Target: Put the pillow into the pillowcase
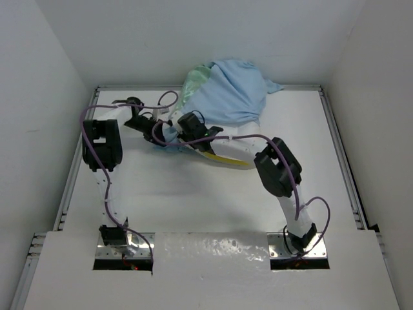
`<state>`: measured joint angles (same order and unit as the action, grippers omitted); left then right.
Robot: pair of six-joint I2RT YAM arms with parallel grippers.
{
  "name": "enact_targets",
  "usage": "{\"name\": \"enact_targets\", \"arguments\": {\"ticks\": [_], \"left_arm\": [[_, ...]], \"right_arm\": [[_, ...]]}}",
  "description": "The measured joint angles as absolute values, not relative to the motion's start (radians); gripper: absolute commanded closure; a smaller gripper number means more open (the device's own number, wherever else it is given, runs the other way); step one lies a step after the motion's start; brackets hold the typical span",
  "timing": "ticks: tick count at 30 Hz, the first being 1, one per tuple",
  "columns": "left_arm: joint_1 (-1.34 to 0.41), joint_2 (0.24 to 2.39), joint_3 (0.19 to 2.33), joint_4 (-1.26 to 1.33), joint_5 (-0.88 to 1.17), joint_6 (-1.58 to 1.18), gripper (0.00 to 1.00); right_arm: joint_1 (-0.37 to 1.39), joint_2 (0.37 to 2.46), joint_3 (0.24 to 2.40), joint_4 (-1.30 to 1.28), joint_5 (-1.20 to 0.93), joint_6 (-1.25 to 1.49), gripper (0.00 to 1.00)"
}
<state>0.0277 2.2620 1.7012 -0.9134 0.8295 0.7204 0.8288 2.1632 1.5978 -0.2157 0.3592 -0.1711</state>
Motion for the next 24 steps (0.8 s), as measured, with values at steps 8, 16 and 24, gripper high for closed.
{"name": "enact_targets", "arguments": {"ticks": [8,16,24], "left_arm": [[0.028,1.998,1.685,-1.145,0.898,0.965,1.0],[0.029,1.82,1.773,-1.148,1.125,1.001,1.0],[0.041,1.891,2.028,-1.175,1.195,0.865,1.0]], "right_arm": [[0.721,2.113,1.789,-0.145,0.36,-0.064,1.0],[0.678,2.465,2.295,-0.1,0.461,0.036,1.0],[0.668,2.469,2.228,-0.055,0.462,0.135,0.3]]}}
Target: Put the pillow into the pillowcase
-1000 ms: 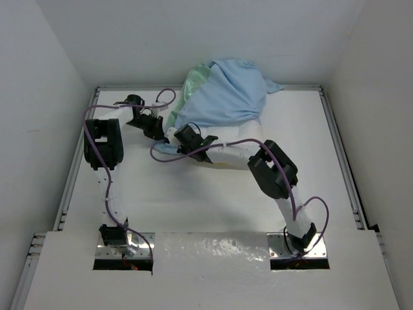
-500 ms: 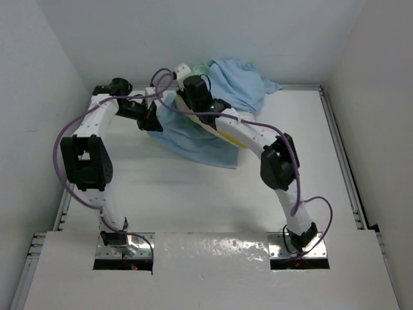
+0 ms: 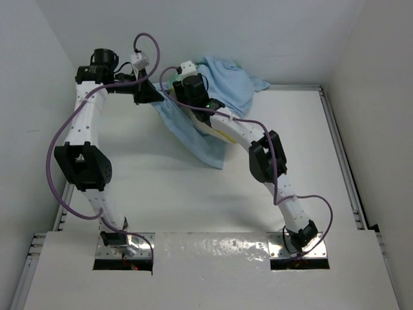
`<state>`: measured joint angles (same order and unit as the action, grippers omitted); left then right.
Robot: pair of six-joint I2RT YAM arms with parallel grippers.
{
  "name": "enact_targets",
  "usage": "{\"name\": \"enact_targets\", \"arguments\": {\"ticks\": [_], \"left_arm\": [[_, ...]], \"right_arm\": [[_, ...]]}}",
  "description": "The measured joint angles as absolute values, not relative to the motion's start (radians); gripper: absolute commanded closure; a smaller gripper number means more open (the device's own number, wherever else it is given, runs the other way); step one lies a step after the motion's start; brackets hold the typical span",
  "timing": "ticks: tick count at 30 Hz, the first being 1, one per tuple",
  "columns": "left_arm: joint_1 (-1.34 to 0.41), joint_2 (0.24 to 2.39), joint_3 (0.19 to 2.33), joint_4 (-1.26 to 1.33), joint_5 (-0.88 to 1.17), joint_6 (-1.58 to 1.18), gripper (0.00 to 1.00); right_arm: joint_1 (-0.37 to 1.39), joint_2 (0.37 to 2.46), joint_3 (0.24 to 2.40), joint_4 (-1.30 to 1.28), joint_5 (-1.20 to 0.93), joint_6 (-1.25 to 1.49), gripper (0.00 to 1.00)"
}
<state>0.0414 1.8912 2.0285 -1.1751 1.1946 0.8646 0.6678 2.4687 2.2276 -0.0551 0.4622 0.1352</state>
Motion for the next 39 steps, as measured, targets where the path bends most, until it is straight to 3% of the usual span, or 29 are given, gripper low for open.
{"name": "enact_targets", "arguments": {"ticks": [1,6,10,12,14,15,16,17,18,19,21,22,23,25,26,28,29,33,39], "left_arm": [[0.044,1.891,2.055,-1.163,1.199,0.842,1.0],[0.065,1.868,1.971,-1.191,1.291,0.812,1.0],[0.065,1.865,1.802,-1.255,1.306,0.892,1.0],[0.065,1.866,1.736,-1.277,1.279,0.923,1.0],[0.065,1.866,1.688,-1.295,1.225,0.965,0.98],[0.065,1.865,1.672,-1.298,1.189,0.984,0.97],[0.065,1.863,1.656,-1.303,1.144,1.008,0.95],[0.065,1.86,1.641,-1.304,1.092,1.03,0.94],[0.065,1.854,1.623,-1.304,1.04,1.053,0.93],[0.065,1.842,1.599,-1.302,0.983,1.081,0.84],[0.065,1.803,1.542,-1.301,0.867,1.134,0.68],[0.065,1.777,1.509,-1.304,0.806,1.162,0.5],[0.063,1.753,1.479,-1.309,0.742,1.188,0.43],[0.058,1.711,1.422,-1.314,0.62,1.233,0.34],[0.057,1.703,1.406,-1.323,0.571,1.254,0.16],[0.053,1.707,1.403,-1.333,0.516,1.28,0.15],[0.051,1.716,1.42,-1.338,0.503,1.287,0.01],[0.033,1.831,1.708,-1.302,0.582,1.206,0.02],[-0.186,1.913,1.946,-0.883,0.627,0.923,0.0]], "right_arm": [[0.667,2.452,2.213,-0.056,0.429,0.135,0.02],[0.656,2.253,2.044,-0.13,0.276,0.141,0.01],[0.657,1.975,1.776,-0.21,0.207,0.152,0.01],[0.655,1.795,1.584,-0.2,0.187,0.171,0.25],[0.651,1.608,1.388,-0.171,0.168,0.213,0.61],[0.648,1.514,1.276,-0.134,0.159,0.245,0.87],[0.645,1.444,1.195,-0.12,0.155,0.27,0.89],[0.639,1.379,1.103,-0.094,0.159,0.317,0.85],[0.632,1.328,1.021,-0.081,0.17,0.356,0.58],[0.624,1.3,0.958,-0.083,0.178,0.39,0.43],[0.592,1.28,0.858,-0.099,0.183,0.432,0.29],[0.564,1.28,0.822,-0.122,0.181,0.452,0.2],[0.54,1.28,0.802,-0.143,0.182,0.472,0.15],[0.486,1.28,0.795,-0.178,0.186,0.495,0.1],[0.464,1.28,0.795,-0.176,0.187,0.505,0.1],[0.407,1.279,0.795,-0.171,0.168,0.532,0.1],[0.379,1.28,0.794,-0.165,0.15,0.547,0.1],[0.263,1.317,0.787,-0.095,0.046,0.599,0.1],[0.244,1.544,0.867,-0.041,-0.067,0.648,0.11]]}}
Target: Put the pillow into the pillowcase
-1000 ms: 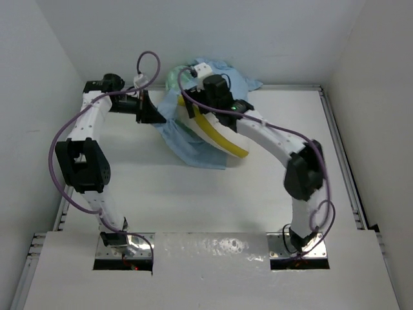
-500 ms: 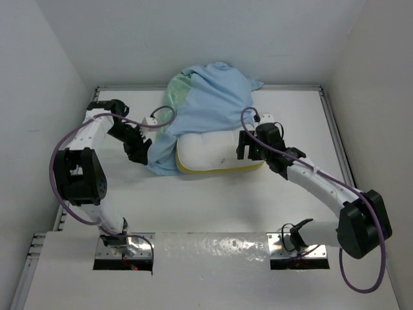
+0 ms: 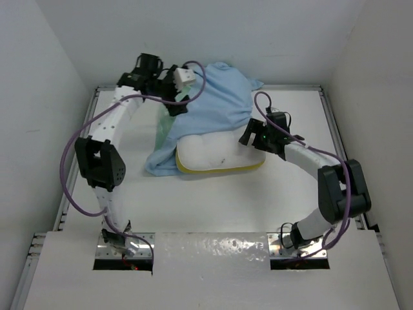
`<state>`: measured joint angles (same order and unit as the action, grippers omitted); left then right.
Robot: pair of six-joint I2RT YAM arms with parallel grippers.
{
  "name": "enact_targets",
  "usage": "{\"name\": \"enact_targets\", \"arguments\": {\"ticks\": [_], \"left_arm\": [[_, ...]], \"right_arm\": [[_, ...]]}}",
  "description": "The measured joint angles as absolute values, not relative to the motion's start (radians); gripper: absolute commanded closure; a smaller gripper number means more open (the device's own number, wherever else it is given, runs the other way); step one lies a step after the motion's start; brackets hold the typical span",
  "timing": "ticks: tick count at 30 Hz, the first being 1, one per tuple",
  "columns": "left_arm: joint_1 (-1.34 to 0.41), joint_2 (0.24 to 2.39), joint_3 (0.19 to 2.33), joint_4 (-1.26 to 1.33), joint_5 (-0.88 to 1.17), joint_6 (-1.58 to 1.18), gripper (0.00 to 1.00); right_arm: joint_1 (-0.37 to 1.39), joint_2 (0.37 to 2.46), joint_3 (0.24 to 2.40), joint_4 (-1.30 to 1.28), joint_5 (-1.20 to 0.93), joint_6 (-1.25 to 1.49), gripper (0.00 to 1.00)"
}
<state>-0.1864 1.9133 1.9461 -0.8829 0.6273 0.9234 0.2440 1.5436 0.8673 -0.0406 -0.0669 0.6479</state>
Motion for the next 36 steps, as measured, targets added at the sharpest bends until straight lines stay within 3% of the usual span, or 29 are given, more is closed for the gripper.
{"name": "enact_targets", "arguments": {"ticks": [4,7,10,12,13,14,15,17,20,24,26,27,28,29,30,33,36], "left_arm": [[-0.311,2.086,2.085,-0.749,0.597,0.764,0.0],[-0.31,2.271,2.212,-0.7,0.5,0.634,0.0],[-0.273,2.357,2.187,-0.661,0.397,0.549,0.0],[-0.252,2.374,2.146,-0.649,0.341,0.51,0.0],[-0.244,2.378,2.139,-0.644,0.32,0.493,0.05],[-0.24,2.38,2.135,-0.64,0.305,0.482,0.17],[-0.239,2.38,2.135,-0.636,0.294,0.474,0.59],[-0.235,2.38,2.135,-0.634,0.288,0.469,1.0],[-0.227,2.36,2.097,-0.637,0.315,0.492,1.0],[-0.145,2.168,1.808,-0.624,0.429,0.527,1.0],[-0.078,2.056,1.676,-0.687,0.481,0.559,1.0],[-0.036,1.988,1.607,-0.745,0.494,0.608,0.92],[-0.003,1.929,1.551,-0.804,0.492,0.662,0.77],[0.023,1.879,1.509,-0.859,0.484,0.717,0.22],[0.047,1.833,1.471,-0.92,0.462,0.771,0.01],[0.059,1.755,1.433,-1.073,0.396,0.86,0.0],[0.036,1.755,1.538,-1.15,0.407,0.869,0.0]], "right_arm": [[0.243,1.621,0.912,-0.028,-0.083,0.698,0.11],[0.241,1.652,0.94,-0.025,-0.051,0.724,0.11],[0.24,1.676,0.946,-0.023,-0.017,0.738,0.13],[0.24,1.698,0.946,-0.019,-0.005,0.748,0.2],[0.24,1.71,0.945,-0.014,-0.005,0.752,0.35],[0.24,1.723,0.945,-0.005,-0.007,0.755,0.45],[0.24,1.735,0.945,0.005,-0.012,0.763,0.54],[0.24,1.748,0.937,0.031,-0.033,0.775,0.75],[0.24,1.745,0.904,0.098,-0.071,0.787,0.89],[0.254,1.748,0.913,0.102,-0.107,0.739,1.0],[0.28,1.778,0.987,0.043,-0.112,0.682,1.0],[0.305,1.807,1.046,0.012,-0.114,0.64,1.0],[0.327,1.832,1.093,-0.009,-0.113,0.6,1.0],[0.351,1.851,1.13,-0.026,-0.116,0.566,0.98],[0.375,1.866,1.159,-0.04,-0.117,0.533,0.98],[0.414,1.879,1.188,-0.072,-0.13,0.474,1.0],[0.414,1.879,1.188,-0.09,-0.141,0.453,1.0]]}}
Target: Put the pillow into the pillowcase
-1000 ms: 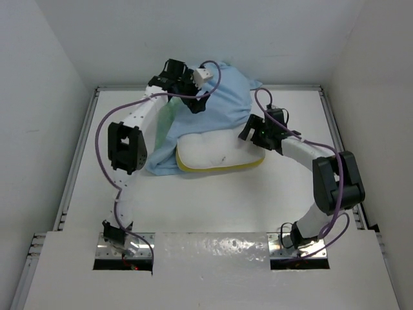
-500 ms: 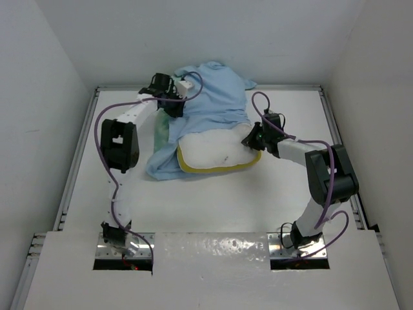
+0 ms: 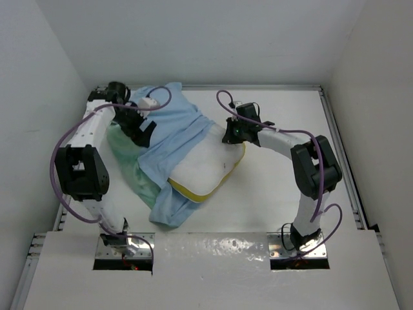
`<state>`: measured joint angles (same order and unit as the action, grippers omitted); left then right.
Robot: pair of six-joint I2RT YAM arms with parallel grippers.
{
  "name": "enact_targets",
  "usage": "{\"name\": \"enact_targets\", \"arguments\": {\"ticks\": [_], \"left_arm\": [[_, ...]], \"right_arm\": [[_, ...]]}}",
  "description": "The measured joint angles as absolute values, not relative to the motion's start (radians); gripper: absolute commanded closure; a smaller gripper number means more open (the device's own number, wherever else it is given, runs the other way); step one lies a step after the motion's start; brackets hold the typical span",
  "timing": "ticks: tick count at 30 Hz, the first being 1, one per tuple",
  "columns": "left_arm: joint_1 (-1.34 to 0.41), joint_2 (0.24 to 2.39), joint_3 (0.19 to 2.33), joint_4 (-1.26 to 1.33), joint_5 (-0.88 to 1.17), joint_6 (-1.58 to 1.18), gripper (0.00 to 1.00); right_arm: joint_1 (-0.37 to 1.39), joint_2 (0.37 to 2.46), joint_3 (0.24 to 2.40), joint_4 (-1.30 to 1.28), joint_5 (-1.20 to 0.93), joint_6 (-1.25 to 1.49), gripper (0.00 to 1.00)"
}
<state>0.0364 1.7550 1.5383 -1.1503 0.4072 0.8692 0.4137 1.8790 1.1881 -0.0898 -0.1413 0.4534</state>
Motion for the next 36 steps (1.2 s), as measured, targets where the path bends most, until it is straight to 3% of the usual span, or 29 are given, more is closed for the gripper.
{"name": "enact_targets", "arguments": {"ticks": [3,4,6,9,12,14,17,18,20,21,22,23,31,36], "left_arm": [[-0.001,1.764,1.737,-1.102,0.469,0.824,0.04],[-0.033,1.763,1.803,-1.053,0.482,0.802,0.28],[-0.111,1.763,1.875,-0.973,0.501,0.778,0.4],[-0.256,1.82,1.967,-0.939,0.548,0.763,0.4],[-0.365,2.005,2.111,-0.943,0.568,0.751,0.21],[-0.389,2.127,2.155,-0.952,0.556,0.742,0.16],[-0.399,2.258,2.12,-0.962,0.505,0.743,0.14],[-0.4,2.278,2.095,-0.956,0.49,0.741,0.17],[-0.402,2.293,2.053,-0.932,0.461,0.731,0.31],[-0.406,2.291,2.048,-0.915,0.441,0.72,0.69],[-0.409,2.286,2.048,-0.898,0.418,0.703,0.88],[-0.411,2.281,2.048,-0.884,0.394,0.694,1.0],[-0.41,2.237,2.079,-0.921,0.434,0.649,1.0],[-0.403,2.126,2.108,-0.991,0.548,0.622,1.0]], "right_arm": [[0.416,1.879,1.188,-0.093,-0.142,0.439,1.0],[0.417,1.879,1.188,-0.093,-0.142,0.435,1.0],[0.422,1.877,1.188,-0.091,-0.144,0.433,1.0],[0.422,1.862,1.169,-0.077,-0.152,0.442,1.0],[0.422,1.832,1.137,-0.076,-0.16,0.451,1.0],[0.422,1.815,1.123,-0.08,-0.161,0.455,1.0],[0.422,1.802,1.109,-0.08,-0.162,0.465,1.0],[0.422,1.8,1.102,-0.076,-0.163,0.472,1.0],[0.424,1.8,1.087,-0.06,-0.167,0.485,1.0],[0.426,1.8,1.081,-0.052,-0.166,0.493,1.0],[0.426,1.798,1.077,-0.046,-0.166,0.5,1.0],[0.426,1.798,1.075,-0.04,-0.167,0.506,1.0],[0.435,1.767,1.043,-0.023,-0.186,0.529,1.0],[0.506,1.617,0.95,0.016,-0.142,0.558,1.0]]}}
